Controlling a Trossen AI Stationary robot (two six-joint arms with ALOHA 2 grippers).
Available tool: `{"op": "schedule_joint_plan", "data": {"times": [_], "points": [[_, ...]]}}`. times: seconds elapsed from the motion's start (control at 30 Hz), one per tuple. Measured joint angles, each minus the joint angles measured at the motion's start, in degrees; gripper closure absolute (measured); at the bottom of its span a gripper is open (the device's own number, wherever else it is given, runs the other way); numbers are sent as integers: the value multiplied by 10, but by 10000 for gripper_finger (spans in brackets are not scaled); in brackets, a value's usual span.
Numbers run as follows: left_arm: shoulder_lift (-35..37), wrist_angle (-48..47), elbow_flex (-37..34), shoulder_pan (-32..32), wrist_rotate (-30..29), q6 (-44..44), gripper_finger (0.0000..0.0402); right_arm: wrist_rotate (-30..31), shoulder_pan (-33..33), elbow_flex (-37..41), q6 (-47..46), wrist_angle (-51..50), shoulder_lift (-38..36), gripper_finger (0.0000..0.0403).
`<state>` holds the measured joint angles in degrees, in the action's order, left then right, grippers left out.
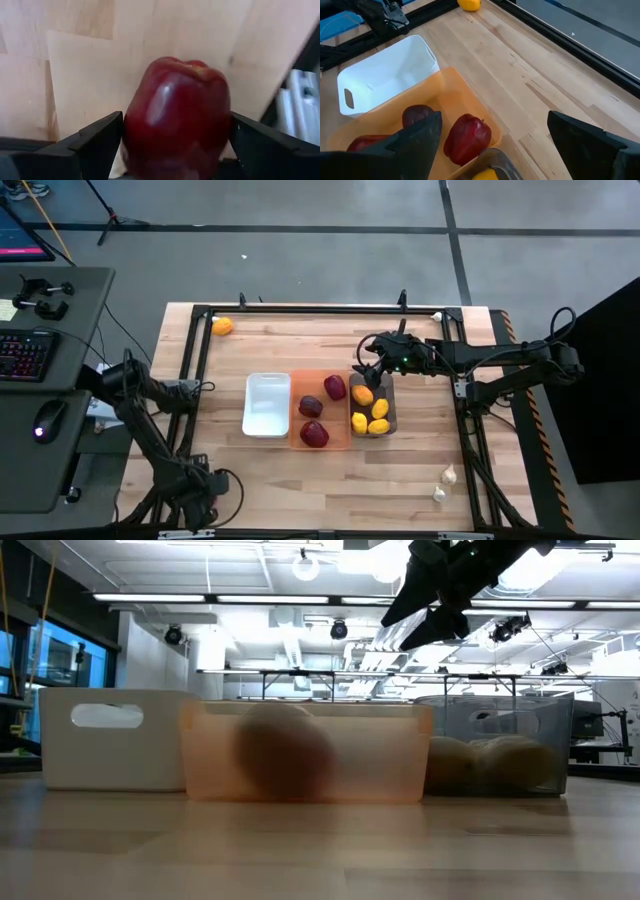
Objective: Sort produce into baskets
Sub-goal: Put the red apple into the orange bin
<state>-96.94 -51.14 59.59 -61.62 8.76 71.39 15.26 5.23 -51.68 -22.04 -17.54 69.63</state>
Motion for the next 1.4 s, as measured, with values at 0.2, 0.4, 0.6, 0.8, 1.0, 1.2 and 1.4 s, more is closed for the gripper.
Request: {"op": "schedule_joint_plan", "data": {"times": [0.2,0.4,0.6,0.8,1.0,1.2,1.4], "points": [[-11,39,-29,6,19,6,69,0,0,0,-1,-2,0,52],[-6,39,-32,15,26,5,107,0,0,0,-1,-7,0,52],[41,-7,-5,48,-19,-20,135,0,0,0,0,-12,0,52],[163,-106,56,134,-179,-107,135,46,0,0,-6,-11,0,52],[247,-112,79,302,-442,-287,119,121,0,0,-83,-12,0,52],[206,153,36,510,-344,-504,112,121,-1,0,-96,-12,-6,52],[99,325,36,576,-272,-571,110,113,-19,0,-113,-18,-44,52]]}}
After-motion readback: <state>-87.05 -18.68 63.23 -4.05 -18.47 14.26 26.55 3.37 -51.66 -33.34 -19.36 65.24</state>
